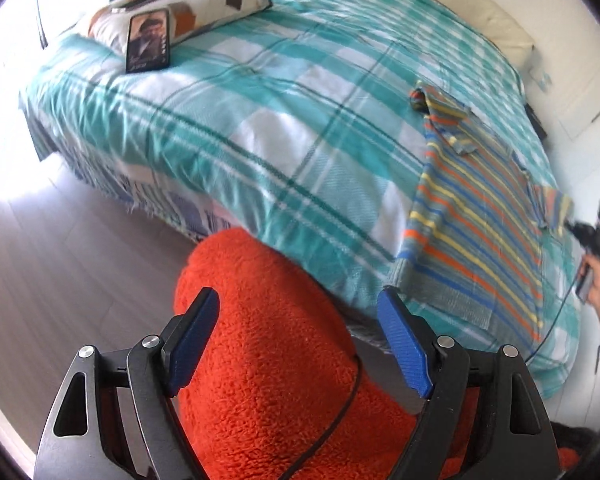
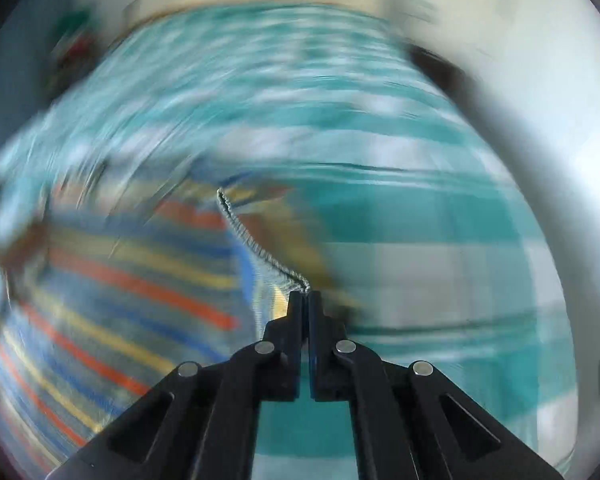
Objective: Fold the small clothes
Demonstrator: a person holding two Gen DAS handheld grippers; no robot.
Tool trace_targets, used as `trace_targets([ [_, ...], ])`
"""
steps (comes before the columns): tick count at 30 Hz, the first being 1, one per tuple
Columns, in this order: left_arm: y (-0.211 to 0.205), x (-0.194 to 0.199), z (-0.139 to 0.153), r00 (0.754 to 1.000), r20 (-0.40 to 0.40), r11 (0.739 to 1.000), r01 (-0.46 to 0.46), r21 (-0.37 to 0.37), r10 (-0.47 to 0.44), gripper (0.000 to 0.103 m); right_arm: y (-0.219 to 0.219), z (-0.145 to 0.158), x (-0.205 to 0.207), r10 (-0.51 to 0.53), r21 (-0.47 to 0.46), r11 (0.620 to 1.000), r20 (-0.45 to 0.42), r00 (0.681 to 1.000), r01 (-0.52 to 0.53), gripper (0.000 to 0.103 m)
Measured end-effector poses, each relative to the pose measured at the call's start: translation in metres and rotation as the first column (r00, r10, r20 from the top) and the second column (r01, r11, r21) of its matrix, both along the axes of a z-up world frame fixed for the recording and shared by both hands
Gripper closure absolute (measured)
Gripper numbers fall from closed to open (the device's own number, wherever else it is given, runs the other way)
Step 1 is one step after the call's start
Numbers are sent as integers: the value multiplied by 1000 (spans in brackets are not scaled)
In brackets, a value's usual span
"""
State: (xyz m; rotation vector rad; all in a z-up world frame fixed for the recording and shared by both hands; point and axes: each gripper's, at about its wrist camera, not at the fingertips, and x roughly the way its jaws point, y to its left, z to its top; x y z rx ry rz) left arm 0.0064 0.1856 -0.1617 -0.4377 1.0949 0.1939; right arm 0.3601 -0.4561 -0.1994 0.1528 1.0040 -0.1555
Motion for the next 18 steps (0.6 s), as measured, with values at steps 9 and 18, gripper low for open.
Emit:
trace_targets([
  [9,-77,59,4,966,8,965,258,39,-259,20,-147,-25,-87,-381,281,877,-88,920,390,101],
  [18,-108,59,10,942,-6,935,332,125,-334,21,-150,-43,-118,-424,251,855,-166,890,454,102],
])
